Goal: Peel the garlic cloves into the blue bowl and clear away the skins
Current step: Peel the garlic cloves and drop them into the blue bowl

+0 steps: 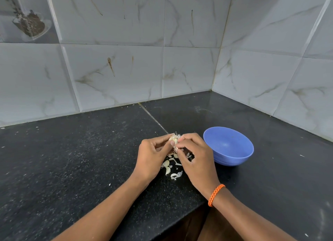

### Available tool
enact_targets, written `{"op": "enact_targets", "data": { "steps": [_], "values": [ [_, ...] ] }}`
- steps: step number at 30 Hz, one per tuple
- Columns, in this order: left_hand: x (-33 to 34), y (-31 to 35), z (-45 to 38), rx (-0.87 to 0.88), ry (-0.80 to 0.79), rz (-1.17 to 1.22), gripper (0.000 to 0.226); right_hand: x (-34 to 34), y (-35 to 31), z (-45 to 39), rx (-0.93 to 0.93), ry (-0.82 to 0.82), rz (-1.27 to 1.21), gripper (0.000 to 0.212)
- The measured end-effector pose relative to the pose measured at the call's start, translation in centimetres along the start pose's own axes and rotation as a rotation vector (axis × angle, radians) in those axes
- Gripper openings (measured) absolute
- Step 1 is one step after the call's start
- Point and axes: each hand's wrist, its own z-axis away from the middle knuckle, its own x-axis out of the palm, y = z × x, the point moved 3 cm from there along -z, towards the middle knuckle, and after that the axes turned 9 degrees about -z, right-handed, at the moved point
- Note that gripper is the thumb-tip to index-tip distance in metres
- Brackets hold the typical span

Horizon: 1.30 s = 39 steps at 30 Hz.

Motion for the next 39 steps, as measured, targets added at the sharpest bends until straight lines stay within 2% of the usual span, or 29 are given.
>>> {"op": "enact_targets", "data": {
  "steps": [10, 19, 27, 29, 33, 39],
  "values": [
    [0.1, -0.3, -0.2, 0.046, -0.014, -0.151, 0.024, -0.2, 0.0, 0.1, -0.007, 0.049, -0.017, 0.020],
    [-0.1, 0.1, 0.0, 0.109, 0.041, -0.405, 0.022, -0.3, 1.3, 0.0, 0.239, 0.065, -0.304, 0.012],
    [-0.3, 0.3, 0.0, 0.130, 0.091, -0.461, 0.021, -0.2, 1.4, 0.0, 0.297, 0.075, -0.450, 0.002],
    [-0.4, 0.5, 0.1, 0.121, 0.131, -0.466, 0.023, -0.3, 1.4, -0.1, 0.292, 0.102, -0.415, 0.002],
    [-1.0, 0.5, 0.1, 0.071, 0.224, -0.467, 0.021, 0.0, 2.1, -0.1, 0.292, 0.081, -0.173, 0.012],
    [-1.3, 0.8, 0.3, 0.028, 0.241, -0.348, 0.020, 0.6, 2.9, 0.0, 0.284, -0.037, 0.023, 0.011]
  ]
}}
